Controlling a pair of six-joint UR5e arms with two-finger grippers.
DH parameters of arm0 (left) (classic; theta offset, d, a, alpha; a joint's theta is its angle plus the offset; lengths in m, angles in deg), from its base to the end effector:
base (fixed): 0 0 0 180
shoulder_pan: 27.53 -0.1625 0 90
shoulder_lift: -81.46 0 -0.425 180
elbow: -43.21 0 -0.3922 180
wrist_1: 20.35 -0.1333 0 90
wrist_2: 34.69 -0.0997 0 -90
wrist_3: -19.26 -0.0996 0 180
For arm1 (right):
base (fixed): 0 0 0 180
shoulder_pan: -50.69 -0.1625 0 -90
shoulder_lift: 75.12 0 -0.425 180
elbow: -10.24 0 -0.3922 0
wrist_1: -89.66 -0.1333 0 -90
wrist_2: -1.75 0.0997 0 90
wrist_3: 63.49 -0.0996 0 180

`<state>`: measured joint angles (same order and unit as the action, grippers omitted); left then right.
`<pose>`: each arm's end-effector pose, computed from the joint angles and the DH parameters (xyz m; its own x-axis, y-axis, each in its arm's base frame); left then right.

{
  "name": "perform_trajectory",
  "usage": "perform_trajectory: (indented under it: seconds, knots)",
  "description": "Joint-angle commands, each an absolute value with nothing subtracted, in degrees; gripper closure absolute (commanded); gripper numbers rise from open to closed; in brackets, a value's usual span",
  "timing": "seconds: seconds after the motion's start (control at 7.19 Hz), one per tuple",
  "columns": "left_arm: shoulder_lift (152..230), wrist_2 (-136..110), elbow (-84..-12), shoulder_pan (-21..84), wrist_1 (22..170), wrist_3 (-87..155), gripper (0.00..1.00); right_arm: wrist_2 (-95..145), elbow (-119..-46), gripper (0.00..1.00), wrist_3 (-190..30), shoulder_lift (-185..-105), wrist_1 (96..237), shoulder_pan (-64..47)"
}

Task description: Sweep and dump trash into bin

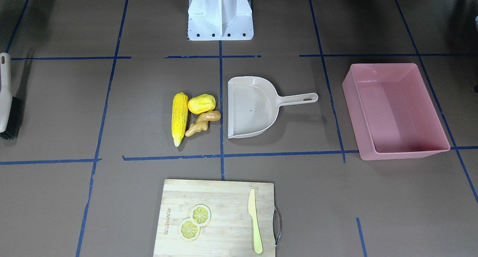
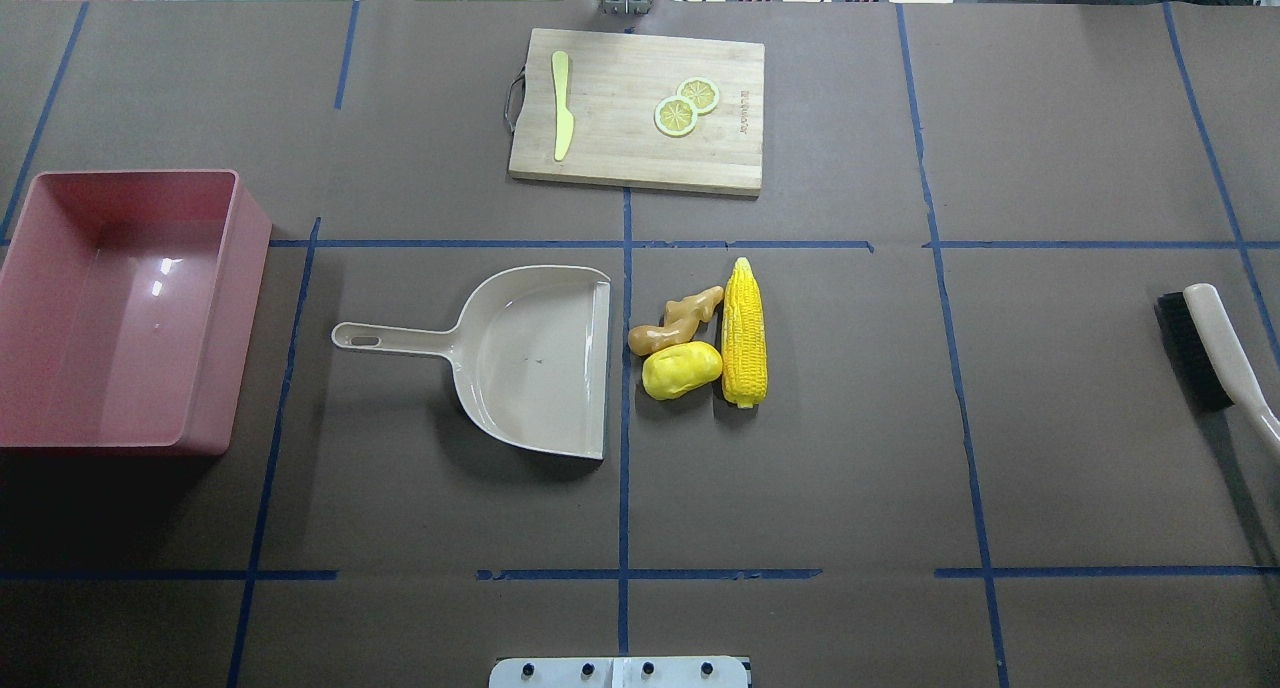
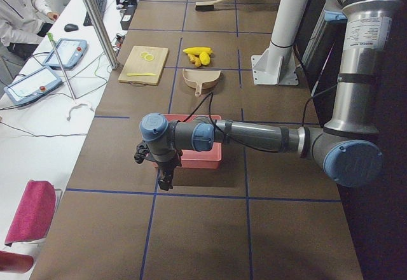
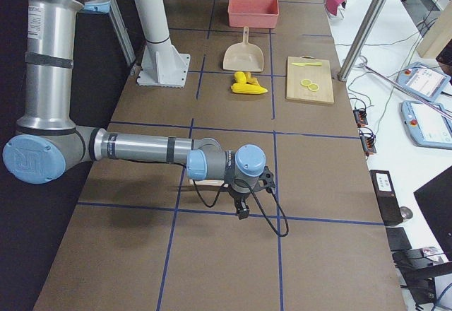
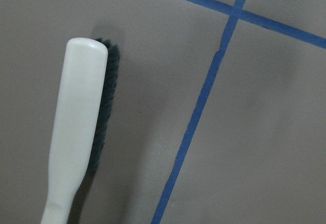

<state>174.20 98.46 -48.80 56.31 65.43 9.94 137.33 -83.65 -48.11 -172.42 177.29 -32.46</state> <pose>-0.0099 -0.5156 0.6263 0.6977 0.2445 -0.6734 -0.2232 0.9674 0.1199 0.0097 -0.4402 0.6789 0.6399 -0.3314 0.6934 0.2997 0.9384 0.1719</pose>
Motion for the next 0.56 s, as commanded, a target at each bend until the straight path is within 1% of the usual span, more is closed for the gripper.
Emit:
perform_trajectory:
  seconds: [0.0,0.42]
  knots:
    - [174.10,98.46,-48.90,56.31,65.51,9.95,0.00,137.36,-83.63,0.00,-48.11,-172.42,177.29,-32.46]
    - [174.18,97.94,-48.90,56.23,65.60,10.03,0.00,137.10,-84.33,0.00,-47.84,-171.01,177.11,-32.46]
